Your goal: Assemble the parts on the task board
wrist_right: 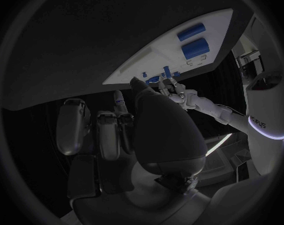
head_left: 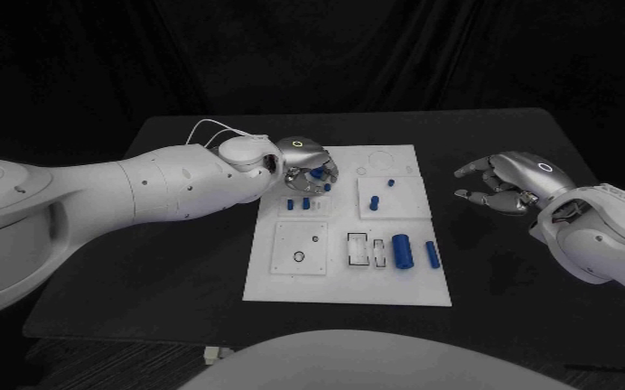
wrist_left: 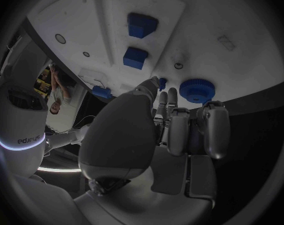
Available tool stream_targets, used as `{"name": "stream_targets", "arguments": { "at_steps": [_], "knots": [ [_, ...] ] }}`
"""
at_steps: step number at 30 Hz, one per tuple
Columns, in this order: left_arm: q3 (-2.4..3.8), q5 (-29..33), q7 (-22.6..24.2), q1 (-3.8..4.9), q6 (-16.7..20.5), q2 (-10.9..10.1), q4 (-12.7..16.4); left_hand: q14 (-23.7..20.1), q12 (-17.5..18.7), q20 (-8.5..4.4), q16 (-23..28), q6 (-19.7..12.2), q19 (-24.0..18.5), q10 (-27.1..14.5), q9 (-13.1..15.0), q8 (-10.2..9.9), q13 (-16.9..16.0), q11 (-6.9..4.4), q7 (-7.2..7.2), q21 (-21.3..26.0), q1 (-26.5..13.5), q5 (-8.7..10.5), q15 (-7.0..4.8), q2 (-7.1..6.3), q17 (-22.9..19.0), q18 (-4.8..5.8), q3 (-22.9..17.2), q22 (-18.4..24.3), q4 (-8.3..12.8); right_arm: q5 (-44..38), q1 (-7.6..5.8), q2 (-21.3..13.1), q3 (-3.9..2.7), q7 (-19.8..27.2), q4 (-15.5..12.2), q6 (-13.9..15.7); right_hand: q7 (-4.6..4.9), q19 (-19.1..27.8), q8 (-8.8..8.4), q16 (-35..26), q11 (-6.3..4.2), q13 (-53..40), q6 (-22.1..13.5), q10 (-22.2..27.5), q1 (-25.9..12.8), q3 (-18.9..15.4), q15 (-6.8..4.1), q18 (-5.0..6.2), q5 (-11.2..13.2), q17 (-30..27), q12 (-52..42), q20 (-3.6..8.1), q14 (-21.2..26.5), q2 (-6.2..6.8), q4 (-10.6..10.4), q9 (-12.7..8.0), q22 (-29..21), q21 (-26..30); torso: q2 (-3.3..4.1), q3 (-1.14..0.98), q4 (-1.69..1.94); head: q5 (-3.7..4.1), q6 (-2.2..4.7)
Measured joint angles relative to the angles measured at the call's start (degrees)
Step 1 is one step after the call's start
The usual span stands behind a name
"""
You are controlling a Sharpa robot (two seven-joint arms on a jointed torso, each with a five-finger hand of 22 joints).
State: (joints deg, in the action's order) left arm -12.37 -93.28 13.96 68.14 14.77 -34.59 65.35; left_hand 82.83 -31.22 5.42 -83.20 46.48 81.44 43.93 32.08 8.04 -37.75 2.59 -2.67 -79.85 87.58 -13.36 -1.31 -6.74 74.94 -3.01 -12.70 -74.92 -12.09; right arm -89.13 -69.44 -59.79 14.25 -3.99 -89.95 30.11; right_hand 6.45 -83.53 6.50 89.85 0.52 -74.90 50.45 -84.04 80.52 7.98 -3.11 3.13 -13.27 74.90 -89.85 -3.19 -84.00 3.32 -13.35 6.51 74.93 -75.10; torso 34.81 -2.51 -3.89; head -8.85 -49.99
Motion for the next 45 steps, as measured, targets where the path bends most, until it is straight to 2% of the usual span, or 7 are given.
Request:
{"name": "stream_targets", "arguments": {
  "at_steps": [24, 29, 34, 41, 45],
  "knots": [
    [0.01, -0.1, -0.4, -0.69, -0.4, 1.1, -1.3, 0.0, 0.0, -0.1, 0.0, 2.3, 0.5, 0.7, -0.5, 0.0, 1.0, -0.32, -0.1, -0.5, -0.1, -0.46, 0.0, 0.76, 0.0, -0.02, -1.4, 0.0, 0.6, 0.0, 0.05, 0.2, 0.0, 0.0, 0.0, 0.0, 0.0, 0.0, 0.0, 0.0, 0.0, 0.0, 0.0, 0.0, 0.0, 0.0, 0.0, 0.0, -0.3, 0.0, 0.0, 0.0, 0.0, 0.0, 0.0, -0.1, 0.0, 0.0, 0.08, 0.03, 0.12, 0.23, 0.0],
    [0.03, -0.1, -0.2, -0.75, -0.3, 1.3, -1.6, -0.8, 2.0, -0.12, 1.1, 3.5, 1.0, 2.0, -0.7, 0.0, 3.2, -0.38, 0.0, -1.0, -0.1, -0.72, -0.26, 0.76, 0.0, -0.02, -2.6, 0.0, 1.0, 0.0, 0.08, 0.2, 0.0, 0.0, 0.0, 0.0, 0.0, 0.0, 0.0, 0.0, 0.0, 0.0, 0.0, 0.0, 0.0, 0.0, 0.0, 0.0, -0.3, 0.0, 0.0, 0.0, 0.0, 0.0, 0.0, -0.1, 0.0, 0.0, 0.07, 0.01, 0.12, 0.31, 0.0],
    [0.05, -0.1, 0.0, -0.84, 0.0, 1.4, -1.7, -1.1, 4.0, -0.42, 1.8, 5.4, 1.3, 4.5, -0.8, 0.3, 5.9, -1.03, -0.18, -1.3, -0.4, -0.72, -0.41, 1.06, -0.2, -0.02, -3.5, 0.0, 1.9, 0.0, 0.11, 0.2, 0.0, 0.0, 0.0, 0.1, 0.0, 0.0, 0.0, 0.0, 0.0, 0.0, 0.0, 0.0, 0.0, 0.0, 0.0, 0.0, -0.3, 0.0, 0.0, 0.0, 0.0, 0.0, 0.0, -0.1, 0.0, 0.0, 0.07, 0.01, 0.12, 0.37, 0.0],
    [0.06, -0.1, 0.4, -0.96, 0.4, 1.6, -2.0, -1.1, 4.6, -0.42, 2.0, 5.5, 1.2, 5.1, -0.9, 0.3, 6.9, -1.1, -0.3, -1.3, -0.4, -0.72, -0.41, 1.06, -0.6, -0.03, -3.6, 0.0, 2.0, 0.0, 0.23, 0.3, 0.0, 0.0, 0.1, 0.1, 0.21, 0.0, 0.0, 0.0, 0.0, 0.0, 0.2, 0.0, 0.0, 0.0, 0.0, 0.0, -0.3, 0.0, 0.0, 0.0, 0.0, 0.0, 0.0, -0.1, 0.0, 0.0, 0.07, 0.02, 0.12, 0.37, 0.0],
    [0.07, -0.1, 0.8, -1.01, 0.6, 1.7, -2.1, -1.0, 4.9, -0.62, 2.1, 6.8, 1.4, 6.5, -1.0, 0.3, 7.7, -1.42, -0.63, -1.3, -0.4, -0.71, -0.84, 1.06, -0.8, -0.03, -4.2, 0.0, 2.6, 0.0, 0.27, 0.3, 0.0, 0.0, 0.1, 0.1, 0.21, 0.0, 0.0, 0.0, 0.0, 0.0, 0.2, 0.0, 0.0, 0.0, 0.0, 0.0, -0.3, 0.0, 0.0, 0.0, 0.0, 0.0, 0.0, -0.1, 0.0, 0.0, 0.07, 0.01, 0.13, 0.41, 0.0]
  ]
}}
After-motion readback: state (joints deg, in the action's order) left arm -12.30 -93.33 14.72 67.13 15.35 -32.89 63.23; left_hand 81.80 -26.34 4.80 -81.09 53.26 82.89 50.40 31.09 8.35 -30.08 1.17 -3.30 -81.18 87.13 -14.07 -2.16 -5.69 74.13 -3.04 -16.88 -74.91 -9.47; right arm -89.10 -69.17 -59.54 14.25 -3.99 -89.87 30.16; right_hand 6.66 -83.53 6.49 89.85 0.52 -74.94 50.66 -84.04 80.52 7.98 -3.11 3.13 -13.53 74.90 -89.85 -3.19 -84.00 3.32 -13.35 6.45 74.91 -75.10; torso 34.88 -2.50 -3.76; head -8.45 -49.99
